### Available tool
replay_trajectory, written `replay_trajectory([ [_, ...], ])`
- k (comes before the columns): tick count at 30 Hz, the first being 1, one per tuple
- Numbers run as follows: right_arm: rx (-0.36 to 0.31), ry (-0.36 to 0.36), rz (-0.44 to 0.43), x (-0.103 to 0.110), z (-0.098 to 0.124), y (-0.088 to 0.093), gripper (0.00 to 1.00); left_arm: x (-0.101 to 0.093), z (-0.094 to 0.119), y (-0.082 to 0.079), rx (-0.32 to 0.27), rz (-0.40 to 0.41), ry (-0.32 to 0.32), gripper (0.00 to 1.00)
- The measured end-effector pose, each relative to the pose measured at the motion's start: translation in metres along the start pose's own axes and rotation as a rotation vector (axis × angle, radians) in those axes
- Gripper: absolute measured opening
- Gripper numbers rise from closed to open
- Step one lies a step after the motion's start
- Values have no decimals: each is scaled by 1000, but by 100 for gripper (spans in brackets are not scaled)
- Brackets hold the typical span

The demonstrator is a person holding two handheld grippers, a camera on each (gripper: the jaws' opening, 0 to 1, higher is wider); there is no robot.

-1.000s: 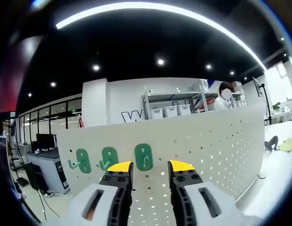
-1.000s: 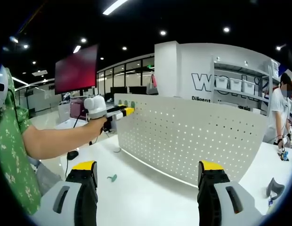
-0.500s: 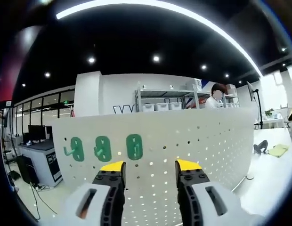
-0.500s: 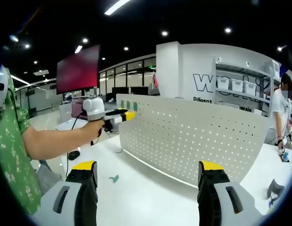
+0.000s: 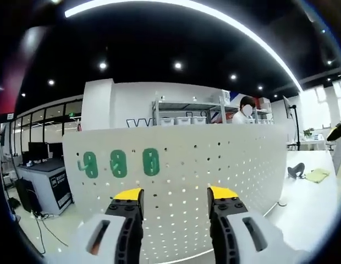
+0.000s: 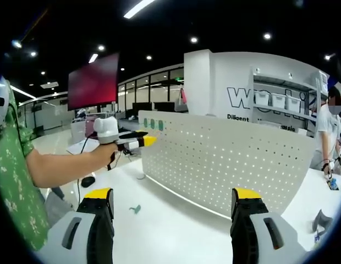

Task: Insert the hook assembly into the mounting plate slot until the hook locks in place.

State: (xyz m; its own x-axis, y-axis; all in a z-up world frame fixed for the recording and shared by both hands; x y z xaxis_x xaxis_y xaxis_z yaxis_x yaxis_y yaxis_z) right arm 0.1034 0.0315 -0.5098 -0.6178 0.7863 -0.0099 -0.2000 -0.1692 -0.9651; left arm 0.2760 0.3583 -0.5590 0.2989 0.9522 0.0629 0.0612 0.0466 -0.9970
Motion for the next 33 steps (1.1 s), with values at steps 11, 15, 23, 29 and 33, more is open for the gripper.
replay_trajectory([
  [11, -8, -10, 6, 5, 1, -2, 90, -3, 23, 15, 35, 9, 7, 47],
  [15, -5, -20, 7, 8, 0, -1, 90, -5, 33, 20, 50, 7, 10, 47],
  [23, -7, -33, 15, 14, 0, -2, 90, -5, 49, 27, 69, 3, 10, 48],
  [29, -2, -40, 14, 18, 1, 0, 90, -8, 64, 35, 96, 0, 23, 48],
  [33, 8, -50, 7, 22, -2, 5, 90, -10, 75, 40, 109, 6, 26, 48],
])
Point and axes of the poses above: the point that each gripper's makers call its tool centre point, and the gripper's own axes: z roughly backward along the fingers, x roughly to its left, y roughly out of its underside, the point moved 9 cm from there along z, roughly backward along the fingers, and after that the axes turned 1 degree about -z, right-handed, at the moved point
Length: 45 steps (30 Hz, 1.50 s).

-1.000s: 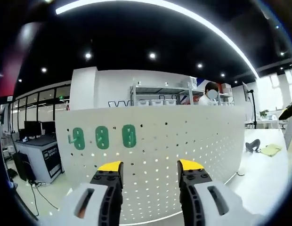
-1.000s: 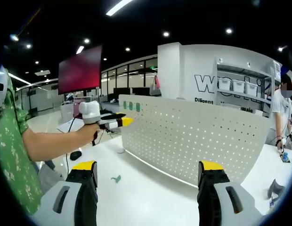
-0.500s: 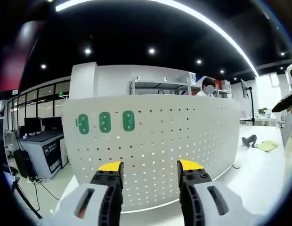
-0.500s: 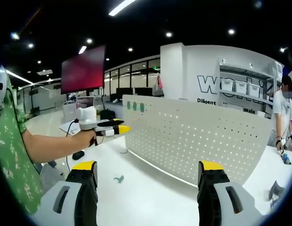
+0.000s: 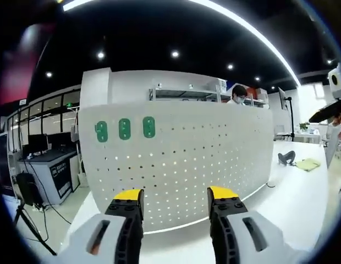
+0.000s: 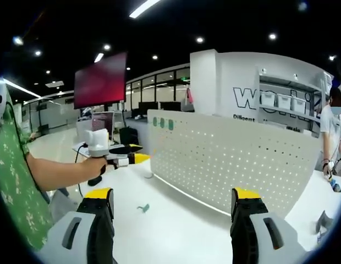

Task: Insert the hook assembly into the mounting plate slot until the hook locks in place.

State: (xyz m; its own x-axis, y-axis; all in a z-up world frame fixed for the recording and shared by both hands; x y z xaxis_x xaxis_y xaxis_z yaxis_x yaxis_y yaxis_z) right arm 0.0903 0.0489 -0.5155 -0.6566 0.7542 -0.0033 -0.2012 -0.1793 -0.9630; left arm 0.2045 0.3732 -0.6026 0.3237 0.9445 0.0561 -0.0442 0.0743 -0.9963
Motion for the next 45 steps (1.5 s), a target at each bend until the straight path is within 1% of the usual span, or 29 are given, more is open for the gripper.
replay_trajectory([
  [11, 32, -37, -20, 10, -10, 14, 90, -8, 25, 27, 69, -7, 24, 48],
  [14, 38, -45, -21, 11, -11, 15, 90, -8, 29, 33, 82, 8, 25, 47],
  [32, 81, -85, -40, 18, -23, 32, 89, -19, 54, 61, 161, 13, 58, 48],
  [41, 122, -111, -55, 23, -33, 45, 89, -25, 64, 71, 188, 20, 72, 47],
  [45, 150, -120, -60, 24, -40, 53, 89, -27, 67, 75, 199, 22, 79, 47],
])
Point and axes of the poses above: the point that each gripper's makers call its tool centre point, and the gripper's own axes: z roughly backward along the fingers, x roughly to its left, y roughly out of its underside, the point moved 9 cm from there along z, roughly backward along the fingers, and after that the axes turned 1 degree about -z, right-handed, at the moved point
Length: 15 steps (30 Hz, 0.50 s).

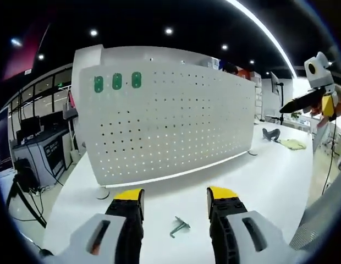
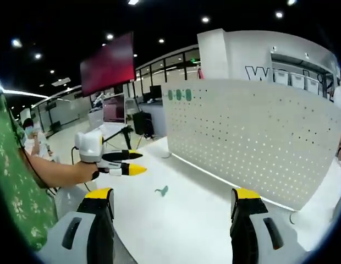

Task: Insert the hook assembly into the mounting plate slot until the hook locks in place.

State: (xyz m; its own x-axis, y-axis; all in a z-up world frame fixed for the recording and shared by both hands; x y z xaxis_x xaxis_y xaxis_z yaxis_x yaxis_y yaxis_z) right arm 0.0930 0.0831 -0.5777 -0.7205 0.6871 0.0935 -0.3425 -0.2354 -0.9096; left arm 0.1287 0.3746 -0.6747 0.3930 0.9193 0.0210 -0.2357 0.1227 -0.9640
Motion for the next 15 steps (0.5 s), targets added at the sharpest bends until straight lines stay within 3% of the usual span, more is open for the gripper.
replay_trajectory([
  [15, 87, -53, -11, 5, -36, 25, 89, 0, 7, 10, 31, -2, 11, 47],
])
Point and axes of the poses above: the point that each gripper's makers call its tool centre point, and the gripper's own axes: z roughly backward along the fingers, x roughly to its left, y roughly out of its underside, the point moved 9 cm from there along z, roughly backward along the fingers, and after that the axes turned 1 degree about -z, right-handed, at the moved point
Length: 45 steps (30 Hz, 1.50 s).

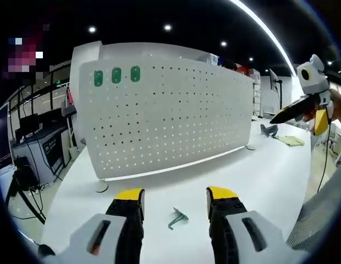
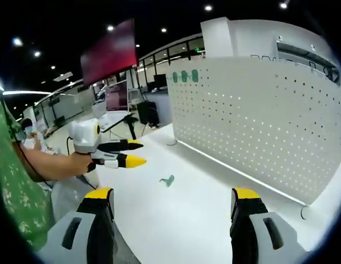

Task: Insert the hook assembly into the mounting plate slot until the hook locks in place.

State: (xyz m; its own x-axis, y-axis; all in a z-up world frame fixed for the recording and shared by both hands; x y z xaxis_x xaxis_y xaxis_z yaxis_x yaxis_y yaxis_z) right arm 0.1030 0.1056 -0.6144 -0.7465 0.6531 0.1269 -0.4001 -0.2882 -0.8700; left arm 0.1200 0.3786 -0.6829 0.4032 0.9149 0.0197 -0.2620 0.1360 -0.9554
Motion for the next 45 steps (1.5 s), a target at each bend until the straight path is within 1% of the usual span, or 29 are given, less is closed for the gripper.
replay_trajectory([
  [6, 17, -21, -1, 1, -19, 6, 87, 3, 2, 1, 5, -3, 2, 46],
  [12, 50, -45, 11, 3, -46, 15, 85, 4, 2, 2, 12, -10, 7, 46],
  [15, 52, -52, 8, 2, -57, 18, 84, 4, 2, 3, 19, -11, 10, 46],
  [20, 76, -54, 32, -2, -85, 30, 81, 4, 2, 5, 31, -15, 22, 46],
  [26, 89, -65, 54, -2, -114, 43, 77, 7, 2, 6, 43, -29, 33, 46],
  [30, 96, -67, 65, -1, -132, 52, 74, 8, 2, 6, 47, -37, 41, 45],
  [34, 87, -78, 59, 0, -148, 59, 69, 9, 1, 10, 58, -34, 45, 45],
  [37, 78, -80, 57, 2, -156, 62, 67, 8, 0, 13, 66, -32, 49, 45],
  [42, 82, -67, 78, 2, -170, 69, 58, 7, -1, 15, 77, -36, 61, 45],
  [44, 82, -66, 80, 2, -175, 71, 57, 6, -2, 16, 79, -35, 65, 45],
  [45, 80, -67, 80, 3, -178, 72, 56, 6, -2, 16, 81, -34, 67, 45],
])
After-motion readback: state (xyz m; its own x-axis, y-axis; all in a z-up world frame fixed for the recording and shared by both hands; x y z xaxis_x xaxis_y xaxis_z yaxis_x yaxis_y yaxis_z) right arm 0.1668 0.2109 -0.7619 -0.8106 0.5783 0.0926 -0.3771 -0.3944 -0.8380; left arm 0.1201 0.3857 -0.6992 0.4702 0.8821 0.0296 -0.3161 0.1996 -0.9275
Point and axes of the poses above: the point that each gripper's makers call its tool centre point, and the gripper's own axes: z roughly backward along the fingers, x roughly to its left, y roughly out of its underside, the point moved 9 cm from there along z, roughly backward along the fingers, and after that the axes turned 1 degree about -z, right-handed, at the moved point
